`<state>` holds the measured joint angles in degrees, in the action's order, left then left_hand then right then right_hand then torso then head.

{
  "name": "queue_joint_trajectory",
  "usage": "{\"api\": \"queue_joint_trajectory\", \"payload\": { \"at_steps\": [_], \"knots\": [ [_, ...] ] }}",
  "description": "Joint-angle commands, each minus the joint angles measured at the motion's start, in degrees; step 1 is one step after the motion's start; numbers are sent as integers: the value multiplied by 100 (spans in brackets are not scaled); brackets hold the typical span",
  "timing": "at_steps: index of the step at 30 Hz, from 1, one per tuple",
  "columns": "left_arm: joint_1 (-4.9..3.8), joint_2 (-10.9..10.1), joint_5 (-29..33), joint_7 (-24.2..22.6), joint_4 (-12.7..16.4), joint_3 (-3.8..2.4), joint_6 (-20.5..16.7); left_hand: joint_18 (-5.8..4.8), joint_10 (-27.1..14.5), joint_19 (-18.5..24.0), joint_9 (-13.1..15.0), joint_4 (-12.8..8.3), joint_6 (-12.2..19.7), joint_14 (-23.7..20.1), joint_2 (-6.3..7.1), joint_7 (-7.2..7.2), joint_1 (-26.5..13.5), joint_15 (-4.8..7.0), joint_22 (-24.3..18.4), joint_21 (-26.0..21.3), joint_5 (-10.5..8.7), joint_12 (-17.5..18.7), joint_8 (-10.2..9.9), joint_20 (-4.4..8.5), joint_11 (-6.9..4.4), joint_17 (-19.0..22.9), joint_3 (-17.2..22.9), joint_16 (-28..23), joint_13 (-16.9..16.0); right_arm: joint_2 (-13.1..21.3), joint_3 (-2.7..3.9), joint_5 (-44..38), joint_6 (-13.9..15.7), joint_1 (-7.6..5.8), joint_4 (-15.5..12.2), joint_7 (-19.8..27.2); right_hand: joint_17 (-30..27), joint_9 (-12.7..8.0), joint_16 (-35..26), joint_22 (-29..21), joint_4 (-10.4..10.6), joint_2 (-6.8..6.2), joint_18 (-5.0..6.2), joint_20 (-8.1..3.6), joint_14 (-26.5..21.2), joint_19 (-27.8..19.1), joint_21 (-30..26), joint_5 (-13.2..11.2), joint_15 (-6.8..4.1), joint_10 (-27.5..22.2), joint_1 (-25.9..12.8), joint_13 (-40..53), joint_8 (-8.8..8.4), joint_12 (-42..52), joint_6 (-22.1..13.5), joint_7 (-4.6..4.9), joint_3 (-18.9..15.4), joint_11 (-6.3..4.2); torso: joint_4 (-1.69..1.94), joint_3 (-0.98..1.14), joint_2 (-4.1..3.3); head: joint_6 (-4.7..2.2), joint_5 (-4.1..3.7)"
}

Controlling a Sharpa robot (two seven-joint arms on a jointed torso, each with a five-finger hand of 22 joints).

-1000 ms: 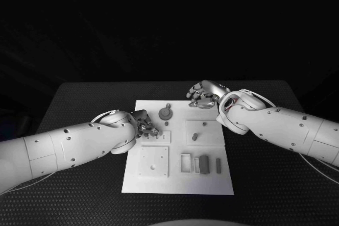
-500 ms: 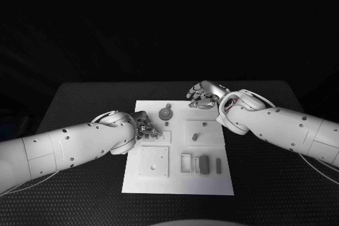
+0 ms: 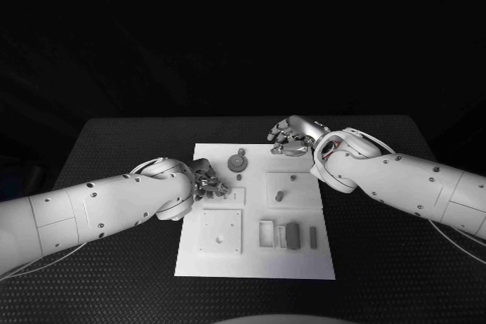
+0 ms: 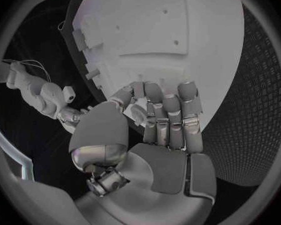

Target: Assemble the parts on the task board

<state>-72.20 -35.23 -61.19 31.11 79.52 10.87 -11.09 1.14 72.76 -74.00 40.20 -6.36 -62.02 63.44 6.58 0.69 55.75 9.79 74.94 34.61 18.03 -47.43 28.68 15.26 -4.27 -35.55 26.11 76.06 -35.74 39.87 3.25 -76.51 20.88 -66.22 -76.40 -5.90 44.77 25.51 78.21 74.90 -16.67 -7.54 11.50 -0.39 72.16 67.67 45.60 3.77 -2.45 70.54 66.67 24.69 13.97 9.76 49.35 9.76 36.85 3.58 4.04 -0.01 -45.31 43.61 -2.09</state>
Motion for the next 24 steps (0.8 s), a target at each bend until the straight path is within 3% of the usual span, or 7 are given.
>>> {"api": "queue_joint_trajectory", "payload": {
  "at_steps": [1,8,17,24],
  "knots": [
    [26,-14,91,73,-1,20,354,121,16,-6,-21,-471,79,-1,-370,119,291,12,117,37,15,-44,9,4,-1,7,443,50,4,-7,2,9,-75,5,-1,44,-10,-6,-36,99,11,1,350,-44,-40,0,-40,9,-2,-4,-55,-7,35,-28,-7,39,-29,34,-6,2,-3,-3,0],
    [24,-20,39,131,-5,13,601,129,36,-25,-15,-482,28,13,-387,101,259,26,122,65,18,-74,9,13,-18,2,437,83,4,-7,2,9,-111,7,0,40,-10,-7,-36,100,10,2,350,-44,-40,0,-41,9,-2,-5,-57,-7,35,-28,-7,39,-28,34,-4,3,-3,-3,-4],
    [23,-40,260,60,-31,4,537,136,55,-42,-11,-518,-4,27,-412,88,265,40,122,88,17,-93,4,22,-32,2,446,103,6,-6,1,23,-133,8,-4,88,-10,-8,-37,100,6,-2,350,-44,-41,-1,-42,9,-1,-7,-56,-7,36,-29,-9,39,-28,34,0,1,1,-20,-2],
    [22,-43,589,-37,-93,-64,586,139,59,-48,-13,-577,-10,34,-449,87,277,48,116,104,-66,-100,-25,26,-34,13,461,111,22,-7,1,41,-150,8,-24,145,-10,-11,-37,101,1,-18,350,-45,-43,-4,-45,8,-1,-8,-52,-7,35,-28,-14,40,-30,35,-1,1,1,-36,0]
  ]
}}
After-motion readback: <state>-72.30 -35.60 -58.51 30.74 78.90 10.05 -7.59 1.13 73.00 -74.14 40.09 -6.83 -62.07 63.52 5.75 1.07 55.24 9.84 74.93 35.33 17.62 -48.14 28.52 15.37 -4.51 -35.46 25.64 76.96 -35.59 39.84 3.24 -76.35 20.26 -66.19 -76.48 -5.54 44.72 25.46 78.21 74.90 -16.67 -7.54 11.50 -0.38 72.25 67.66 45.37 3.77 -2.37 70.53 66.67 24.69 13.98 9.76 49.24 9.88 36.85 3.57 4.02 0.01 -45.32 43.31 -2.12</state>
